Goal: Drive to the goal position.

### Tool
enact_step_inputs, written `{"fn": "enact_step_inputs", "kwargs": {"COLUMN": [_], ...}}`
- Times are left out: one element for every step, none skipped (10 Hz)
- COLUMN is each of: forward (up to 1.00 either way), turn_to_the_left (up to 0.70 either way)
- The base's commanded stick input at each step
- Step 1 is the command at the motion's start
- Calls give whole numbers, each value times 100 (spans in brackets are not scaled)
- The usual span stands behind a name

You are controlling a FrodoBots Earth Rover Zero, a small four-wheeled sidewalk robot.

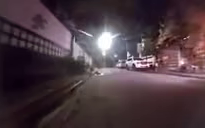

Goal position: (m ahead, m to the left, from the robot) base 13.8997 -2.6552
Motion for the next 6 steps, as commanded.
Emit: {"fn": "enact_step_inputs", "kwargs": {"forward": [70,70,70,70,70,70], "turn_to_the_left": [-30,-35,-35,-35,-35,-35]}}
